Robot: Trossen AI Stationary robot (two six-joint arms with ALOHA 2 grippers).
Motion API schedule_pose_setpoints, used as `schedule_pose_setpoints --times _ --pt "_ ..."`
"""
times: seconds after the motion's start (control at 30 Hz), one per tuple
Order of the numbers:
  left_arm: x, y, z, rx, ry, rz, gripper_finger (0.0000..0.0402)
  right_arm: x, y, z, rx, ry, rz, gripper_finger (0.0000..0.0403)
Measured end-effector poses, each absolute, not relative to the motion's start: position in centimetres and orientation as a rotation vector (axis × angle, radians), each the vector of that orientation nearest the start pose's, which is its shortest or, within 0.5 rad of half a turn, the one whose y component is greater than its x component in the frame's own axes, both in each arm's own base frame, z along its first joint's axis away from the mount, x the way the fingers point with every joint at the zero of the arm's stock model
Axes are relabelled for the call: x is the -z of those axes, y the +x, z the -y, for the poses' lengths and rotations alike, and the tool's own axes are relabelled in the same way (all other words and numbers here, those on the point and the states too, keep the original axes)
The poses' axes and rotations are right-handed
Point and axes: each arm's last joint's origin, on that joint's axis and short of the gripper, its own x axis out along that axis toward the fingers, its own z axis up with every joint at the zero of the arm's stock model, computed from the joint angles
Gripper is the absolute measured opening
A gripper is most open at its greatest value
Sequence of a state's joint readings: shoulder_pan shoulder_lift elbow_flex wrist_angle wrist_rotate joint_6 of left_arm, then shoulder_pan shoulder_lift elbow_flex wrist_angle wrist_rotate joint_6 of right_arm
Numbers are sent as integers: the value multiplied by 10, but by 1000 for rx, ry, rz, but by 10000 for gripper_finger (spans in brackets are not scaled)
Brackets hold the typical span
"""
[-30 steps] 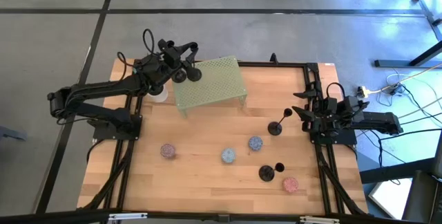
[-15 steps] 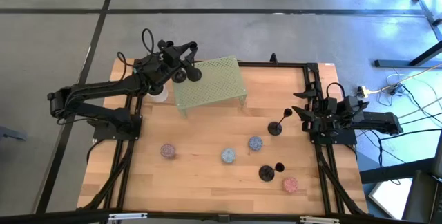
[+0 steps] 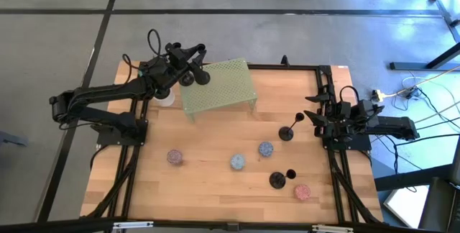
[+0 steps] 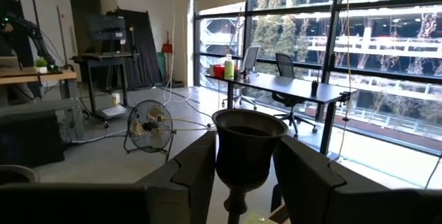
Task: Pick & Place candle stick holders
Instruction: Put the black candle holder on the shelf
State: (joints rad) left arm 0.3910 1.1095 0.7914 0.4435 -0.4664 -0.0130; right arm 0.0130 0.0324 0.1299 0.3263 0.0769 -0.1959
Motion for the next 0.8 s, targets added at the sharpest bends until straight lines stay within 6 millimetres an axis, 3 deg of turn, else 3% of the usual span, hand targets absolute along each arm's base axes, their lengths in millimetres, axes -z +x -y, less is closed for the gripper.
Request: schedule_pose_setpoints --times 0.23,0.6,0.8 --pt "-332 223 -106 -859 41 109 146 -235 82 1 105 -177 415 232" --pt "-333 223 -107 -864 40 117 205 -235 82 1 105 -178 415 232" --pt "-338 222 -106 -848 67 164 214 -235 82 1 105 -180 415 232"
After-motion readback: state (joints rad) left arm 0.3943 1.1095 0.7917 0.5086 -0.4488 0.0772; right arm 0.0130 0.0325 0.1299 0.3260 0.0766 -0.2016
